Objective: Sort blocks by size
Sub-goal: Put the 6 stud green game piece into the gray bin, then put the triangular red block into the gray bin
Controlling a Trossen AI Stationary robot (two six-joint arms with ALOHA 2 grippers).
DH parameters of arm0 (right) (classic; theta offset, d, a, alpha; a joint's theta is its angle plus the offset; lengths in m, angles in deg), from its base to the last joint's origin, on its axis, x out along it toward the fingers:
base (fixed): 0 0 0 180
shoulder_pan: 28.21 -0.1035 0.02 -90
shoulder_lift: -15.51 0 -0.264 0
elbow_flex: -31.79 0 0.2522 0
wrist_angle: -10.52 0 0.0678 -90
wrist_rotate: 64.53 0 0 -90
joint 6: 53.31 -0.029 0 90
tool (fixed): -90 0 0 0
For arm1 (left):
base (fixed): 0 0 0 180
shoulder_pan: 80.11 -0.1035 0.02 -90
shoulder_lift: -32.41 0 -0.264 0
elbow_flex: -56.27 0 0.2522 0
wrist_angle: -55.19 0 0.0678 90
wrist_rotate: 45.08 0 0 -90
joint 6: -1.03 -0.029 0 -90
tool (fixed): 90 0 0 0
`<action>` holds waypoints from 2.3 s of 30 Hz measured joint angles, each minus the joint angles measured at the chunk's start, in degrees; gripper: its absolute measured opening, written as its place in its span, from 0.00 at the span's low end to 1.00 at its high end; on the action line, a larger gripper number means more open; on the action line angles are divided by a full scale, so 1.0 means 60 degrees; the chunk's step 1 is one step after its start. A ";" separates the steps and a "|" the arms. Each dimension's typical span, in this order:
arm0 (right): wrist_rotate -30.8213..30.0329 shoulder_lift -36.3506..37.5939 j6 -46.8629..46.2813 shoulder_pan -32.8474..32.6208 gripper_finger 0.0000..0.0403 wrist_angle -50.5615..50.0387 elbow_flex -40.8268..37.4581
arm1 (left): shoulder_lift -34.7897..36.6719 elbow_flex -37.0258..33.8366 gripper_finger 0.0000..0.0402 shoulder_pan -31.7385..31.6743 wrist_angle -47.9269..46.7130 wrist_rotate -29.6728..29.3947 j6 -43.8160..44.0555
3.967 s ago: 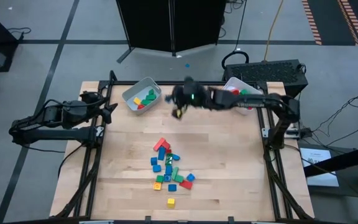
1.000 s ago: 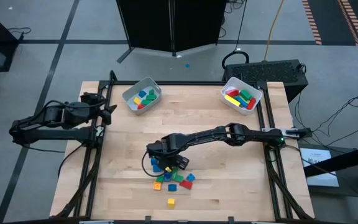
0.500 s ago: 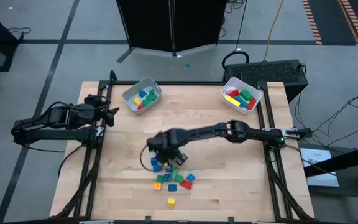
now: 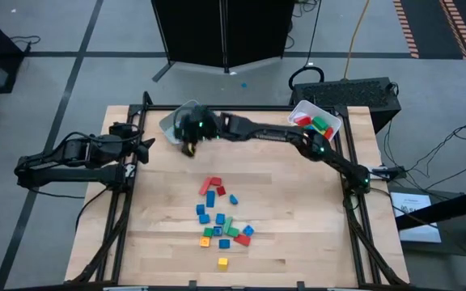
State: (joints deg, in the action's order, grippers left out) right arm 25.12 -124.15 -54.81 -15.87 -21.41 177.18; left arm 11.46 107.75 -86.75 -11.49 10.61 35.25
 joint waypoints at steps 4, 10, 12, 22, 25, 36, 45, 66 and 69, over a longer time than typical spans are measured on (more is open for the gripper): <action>0.0008 -0.0290 -0.1639 0.0622 0.29 0.1147 -0.0010 | 0.0000 0.0000 0.70 0.0000 0.0019 -0.0211 -0.0001; 0.0014 -0.0644 -0.3182 0.1228 0.29 0.1420 -0.0007 | 0.0000 0.0000 0.70 0.0001 0.0018 -0.0297 -0.0003; 0.0086 -0.0692 -0.3329 0.1307 0.36 0.1269 -0.0027 | 0.0000 0.0000 0.70 0.0000 0.0017 -0.0301 -0.0003; 0.0692 -0.0617 -0.3522 0.1517 0.74 0.1231 -0.0004 | 0.0000 0.0000 0.70 0.0000 0.0011 -0.0312 -0.0007; 0.2889 -0.0299 -0.3838 0.1509 0.71 0.0540 -0.0004 | 0.0000 0.0000 0.70 0.0000 0.0000 -0.0306 -0.0011; 0.1509 0.0023 -0.0472 -0.0797 0.56 -0.6482 -0.0036 | 0.0000 0.0004 0.70 0.0001 -0.0029 -0.0246 -0.0087; 0.0750 -0.0109 -0.0900 -0.1271 0.58 -0.6099 -0.0590 | -0.0003 0.0007 0.70 0.0000 -0.0029 -0.0037 -0.0083; -0.0149 -0.0091 -0.1292 -0.1355 0.27 -0.4762 -0.2273 | -0.0004 0.0007 0.70 0.0004 -0.0042 0.0039 -0.0094; -0.0128 -0.0094 -0.1328 -0.1338 0.27 -0.4715 -0.2235 | -0.0004 0.0007 0.70 0.0003 -0.0058 0.0041 -0.0148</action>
State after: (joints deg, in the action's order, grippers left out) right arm 24.35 -124.71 -62.78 -23.90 -49.70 163.77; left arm 11.44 107.79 -86.73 -11.84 10.85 34.36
